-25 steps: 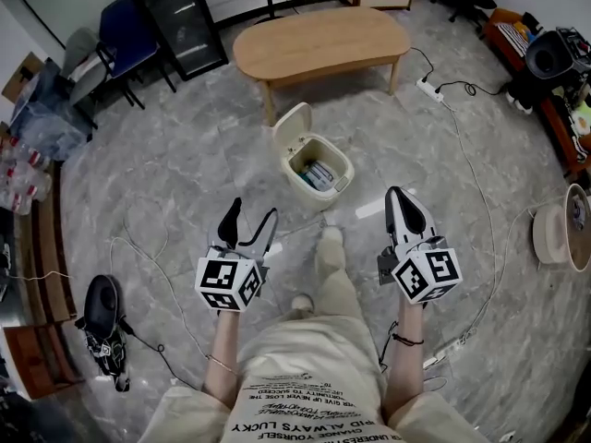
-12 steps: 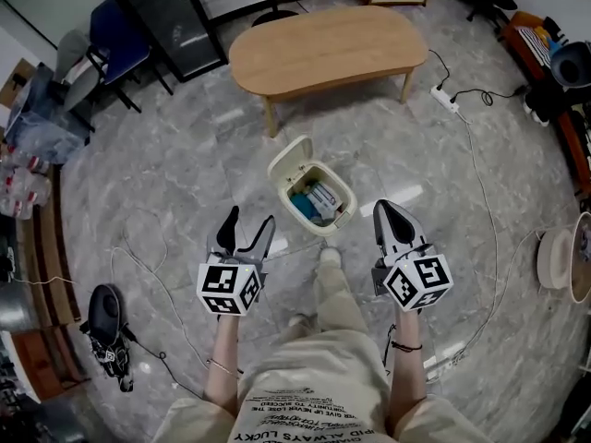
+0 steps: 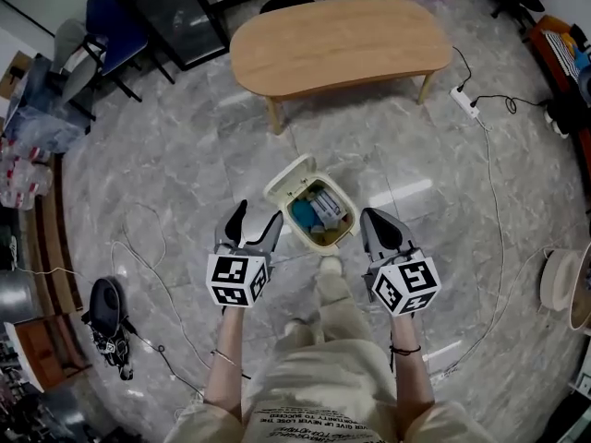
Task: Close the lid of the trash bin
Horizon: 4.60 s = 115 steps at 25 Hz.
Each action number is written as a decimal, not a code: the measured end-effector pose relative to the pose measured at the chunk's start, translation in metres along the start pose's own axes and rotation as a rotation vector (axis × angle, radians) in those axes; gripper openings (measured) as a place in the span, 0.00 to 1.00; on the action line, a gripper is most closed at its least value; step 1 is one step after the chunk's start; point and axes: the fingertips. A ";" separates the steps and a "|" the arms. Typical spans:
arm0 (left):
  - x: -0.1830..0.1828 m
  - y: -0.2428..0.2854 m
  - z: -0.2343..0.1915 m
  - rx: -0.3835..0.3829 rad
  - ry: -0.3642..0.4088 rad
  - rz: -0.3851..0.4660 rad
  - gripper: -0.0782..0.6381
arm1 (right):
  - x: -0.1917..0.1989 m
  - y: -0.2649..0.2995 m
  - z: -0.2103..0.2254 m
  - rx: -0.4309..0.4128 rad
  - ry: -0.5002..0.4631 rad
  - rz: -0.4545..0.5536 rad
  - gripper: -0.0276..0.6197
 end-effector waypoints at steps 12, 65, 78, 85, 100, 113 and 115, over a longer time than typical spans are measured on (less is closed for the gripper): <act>0.040 0.075 -0.019 0.015 0.054 -0.111 0.53 | 0.041 0.071 0.025 -0.038 0.076 -0.047 0.05; 0.151 0.088 0.041 0.222 0.420 -0.357 0.53 | 0.189 -0.040 0.031 0.277 0.284 -0.112 0.05; 0.172 0.071 0.084 0.146 0.407 -0.358 0.53 | 0.191 -0.083 0.060 0.243 0.253 -0.127 0.05; 0.186 0.064 0.101 0.135 0.356 -0.368 0.53 | 0.197 -0.093 0.061 0.213 0.246 -0.144 0.05; 0.225 0.058 0.132 0.230 0.268 -0.372 0.53 | 0.222 -0.102 0.065 0.224 0.244 -0.159 0.05; 0.251 0.060 0.145 0.301 0.095 -0.345 0.51 | 0.251 -0.104 0.057 0.249 0.270 -0.170 0.05; 0.257 0.060 0.145 0.298 0.044 -0.338 0.49 | 0.256 -0.104 0.059 0.250 0.267 -0.174 0.05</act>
Point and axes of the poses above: the fingertips, and each gripper's own axes: y forward along the fingers, z to its right, x out of its underside, and after that the axes turned 12 degrees about z, right-handed
